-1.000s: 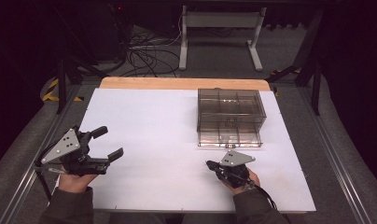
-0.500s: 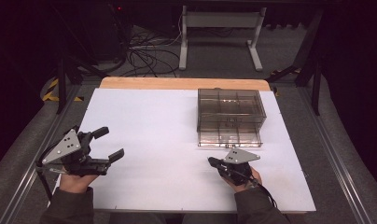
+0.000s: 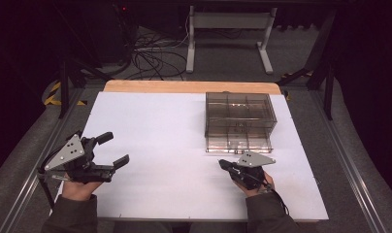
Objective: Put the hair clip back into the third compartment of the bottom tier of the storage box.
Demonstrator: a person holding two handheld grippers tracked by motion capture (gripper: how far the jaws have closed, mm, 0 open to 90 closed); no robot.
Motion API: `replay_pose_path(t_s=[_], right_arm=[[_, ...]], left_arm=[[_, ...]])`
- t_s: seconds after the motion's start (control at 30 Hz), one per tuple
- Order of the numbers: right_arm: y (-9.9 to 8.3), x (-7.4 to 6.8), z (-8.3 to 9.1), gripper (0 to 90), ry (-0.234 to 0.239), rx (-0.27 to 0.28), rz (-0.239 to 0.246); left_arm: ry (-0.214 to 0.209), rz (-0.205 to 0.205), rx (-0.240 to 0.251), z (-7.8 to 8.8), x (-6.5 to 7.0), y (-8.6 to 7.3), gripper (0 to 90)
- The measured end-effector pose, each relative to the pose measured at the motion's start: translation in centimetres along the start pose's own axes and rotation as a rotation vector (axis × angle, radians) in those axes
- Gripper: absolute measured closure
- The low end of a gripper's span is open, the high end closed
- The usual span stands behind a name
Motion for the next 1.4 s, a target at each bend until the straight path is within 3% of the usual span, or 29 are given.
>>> replay_pose_path(t_s=[1.4], right_arm=[[0.4, 3.1, 2.1, 89.1, -0.113, 0.082, -0.028]], left_arm=[[-0.003, 0.005, 0.000, -0.2, 0.1, -0.1, 6.6]])
Point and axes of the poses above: each handheld gripper's, and its own axes: z roughly backward along the jaws, y roughly out of its top, x roughly to its right, the point moved 2 cm from there along -z, roughly forward along the jaws, and after that the axes turned 15 degrees about y, right-handed, at the moved point
